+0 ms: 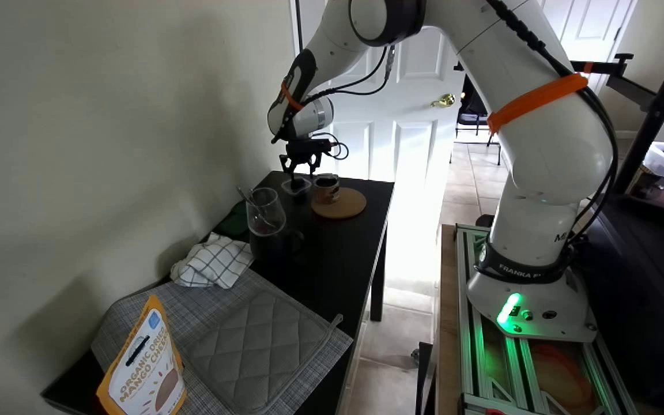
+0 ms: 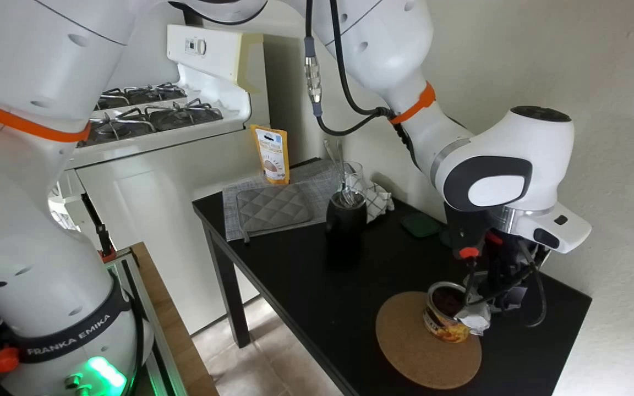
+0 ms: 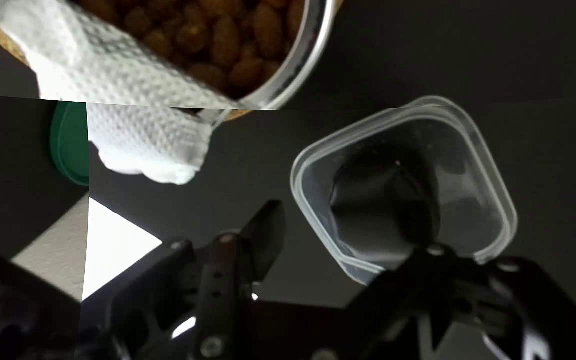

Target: Remove the black object from the clear bowl and put it on the counter.

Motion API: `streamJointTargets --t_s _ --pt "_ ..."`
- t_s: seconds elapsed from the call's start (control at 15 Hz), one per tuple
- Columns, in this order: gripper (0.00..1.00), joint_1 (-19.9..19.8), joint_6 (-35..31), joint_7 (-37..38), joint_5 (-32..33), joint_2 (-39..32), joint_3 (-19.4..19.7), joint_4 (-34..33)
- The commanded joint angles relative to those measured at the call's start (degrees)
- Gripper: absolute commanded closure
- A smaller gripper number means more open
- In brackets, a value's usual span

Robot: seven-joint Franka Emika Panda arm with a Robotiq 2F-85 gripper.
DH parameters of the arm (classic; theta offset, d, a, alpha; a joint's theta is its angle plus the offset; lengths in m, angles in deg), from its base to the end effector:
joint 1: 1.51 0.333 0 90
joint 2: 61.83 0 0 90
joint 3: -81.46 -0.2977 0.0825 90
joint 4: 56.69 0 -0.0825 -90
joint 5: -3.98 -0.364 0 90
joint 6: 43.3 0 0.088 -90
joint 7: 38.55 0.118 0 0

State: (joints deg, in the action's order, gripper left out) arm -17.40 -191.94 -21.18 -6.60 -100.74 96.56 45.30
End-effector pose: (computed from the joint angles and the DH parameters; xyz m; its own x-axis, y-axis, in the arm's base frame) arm 0.5633 -0.3259 0.1906 0.5925 -0.7871 0.1716 -0.7981 -0.6025 -0.0074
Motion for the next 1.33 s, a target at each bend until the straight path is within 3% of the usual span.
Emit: streamJointTargets --t_s 0.0,0.33,1.13,1.27 --pt "0.65 1.5 3.0 3.2 1.4 -1.7 1.7 -2.2" --pt "0.99 2.2 5.2 4.2 1.9 -2.7 1.8 -4.2" --pt "0.99 3.1 -0.7 -2.4 6.0 9.7 1.5 7.3" --pt "0.99 2.3 -2.0 -6.1 5.5 13.2 -0.5 10.0"
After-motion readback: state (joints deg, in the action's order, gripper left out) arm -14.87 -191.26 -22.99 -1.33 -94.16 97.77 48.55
